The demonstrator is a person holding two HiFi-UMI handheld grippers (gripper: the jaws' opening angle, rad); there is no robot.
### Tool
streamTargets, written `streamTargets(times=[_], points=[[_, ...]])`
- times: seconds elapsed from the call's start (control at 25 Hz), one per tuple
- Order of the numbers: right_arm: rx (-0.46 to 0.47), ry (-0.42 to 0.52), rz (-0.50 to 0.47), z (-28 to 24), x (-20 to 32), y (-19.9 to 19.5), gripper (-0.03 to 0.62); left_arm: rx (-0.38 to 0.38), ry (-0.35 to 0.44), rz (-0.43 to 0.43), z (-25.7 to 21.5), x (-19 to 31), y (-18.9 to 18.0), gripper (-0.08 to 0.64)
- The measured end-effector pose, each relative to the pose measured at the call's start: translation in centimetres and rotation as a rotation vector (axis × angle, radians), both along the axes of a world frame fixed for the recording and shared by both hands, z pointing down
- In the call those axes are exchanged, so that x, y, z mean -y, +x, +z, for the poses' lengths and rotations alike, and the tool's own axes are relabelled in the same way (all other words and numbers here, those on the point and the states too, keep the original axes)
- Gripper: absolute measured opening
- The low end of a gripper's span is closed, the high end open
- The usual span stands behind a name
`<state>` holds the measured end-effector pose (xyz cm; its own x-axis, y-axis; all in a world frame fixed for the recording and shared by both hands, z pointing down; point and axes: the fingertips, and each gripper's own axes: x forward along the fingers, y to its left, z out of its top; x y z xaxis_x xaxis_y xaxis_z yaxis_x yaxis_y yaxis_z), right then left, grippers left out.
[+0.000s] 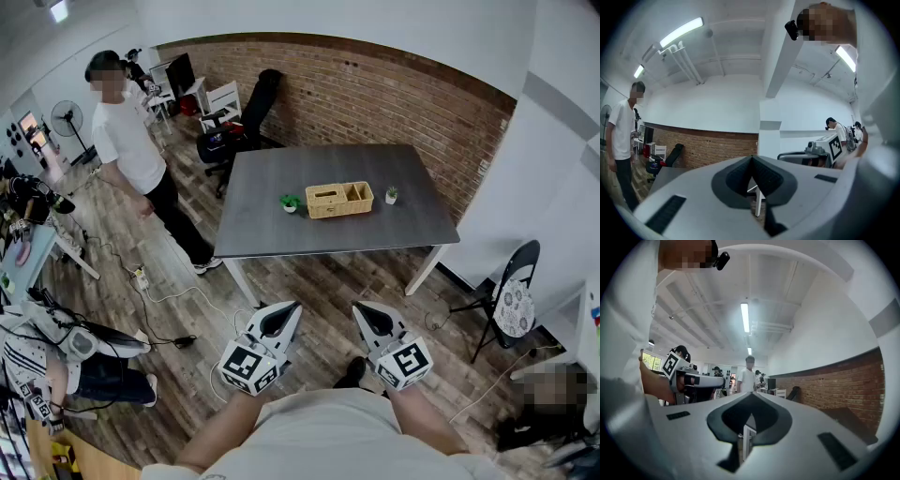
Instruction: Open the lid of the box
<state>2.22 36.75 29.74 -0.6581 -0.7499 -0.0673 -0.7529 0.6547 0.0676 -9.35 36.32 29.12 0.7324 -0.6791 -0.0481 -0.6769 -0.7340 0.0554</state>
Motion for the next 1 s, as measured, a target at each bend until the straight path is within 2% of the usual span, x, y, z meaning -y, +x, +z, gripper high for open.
streamTargets(times=[0.48,0.88,1.0], points=[[0.000,-0.005,0.007,0.2,1.3,0.3,0.003,-0.005,-0.006,-0.017,0.3,1.3,-0.3,0.011],[-0.005,-0.057,0.006,1.3,5.2,1.2,0.006,-0.008,-0.030,-0.041,0.8,4.6,0.2,0.011],[-0.009,-0.077,-0.009,1.9,6.8,1.5,0.055,-0.005,-0.044,-0.045,1.5,5.8,0.6,0.011]])
